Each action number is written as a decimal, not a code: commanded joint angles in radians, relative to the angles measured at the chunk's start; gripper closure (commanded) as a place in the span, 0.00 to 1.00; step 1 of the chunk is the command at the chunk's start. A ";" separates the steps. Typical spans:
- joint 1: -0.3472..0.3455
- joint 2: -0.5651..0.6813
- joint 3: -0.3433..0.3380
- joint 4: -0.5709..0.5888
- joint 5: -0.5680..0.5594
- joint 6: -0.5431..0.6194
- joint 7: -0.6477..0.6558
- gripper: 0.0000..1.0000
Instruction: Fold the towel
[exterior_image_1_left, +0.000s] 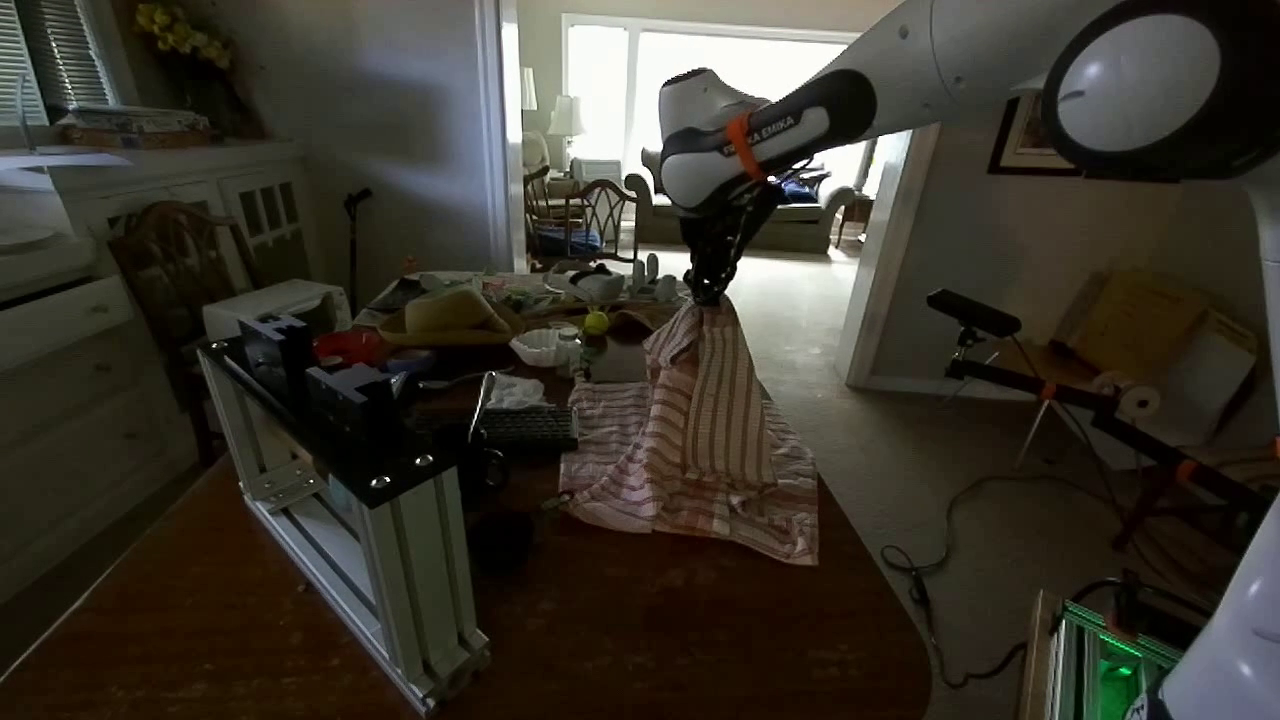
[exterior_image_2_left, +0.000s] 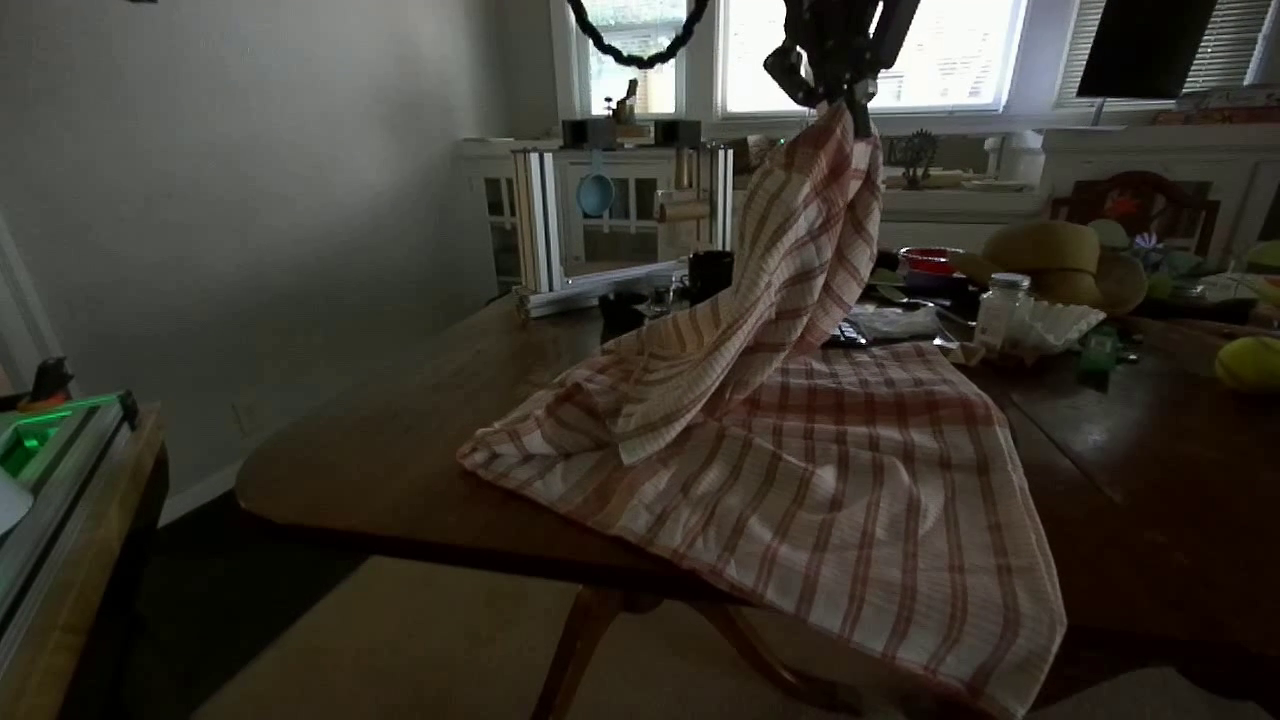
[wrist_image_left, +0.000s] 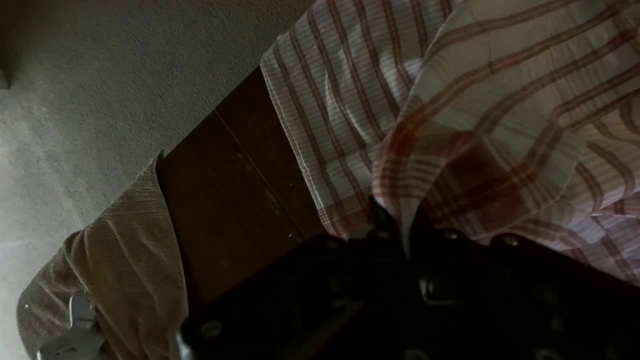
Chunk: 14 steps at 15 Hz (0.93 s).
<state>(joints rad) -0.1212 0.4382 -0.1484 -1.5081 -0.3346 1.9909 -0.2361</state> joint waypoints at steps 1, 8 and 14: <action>-0.007 0.011 0.007 0.014 -0.003 -0.004 0.007 0.92; -0.011 0.072 -0.010 0.088 -0.021 0.005 0.039 0.98; -0.038 0.233 -0.052 0.224 -0.040 0.118 0.098 0.98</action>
<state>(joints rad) -0.1448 0.5640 -0.1871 -1.3852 -0.3492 2.0609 -0.1756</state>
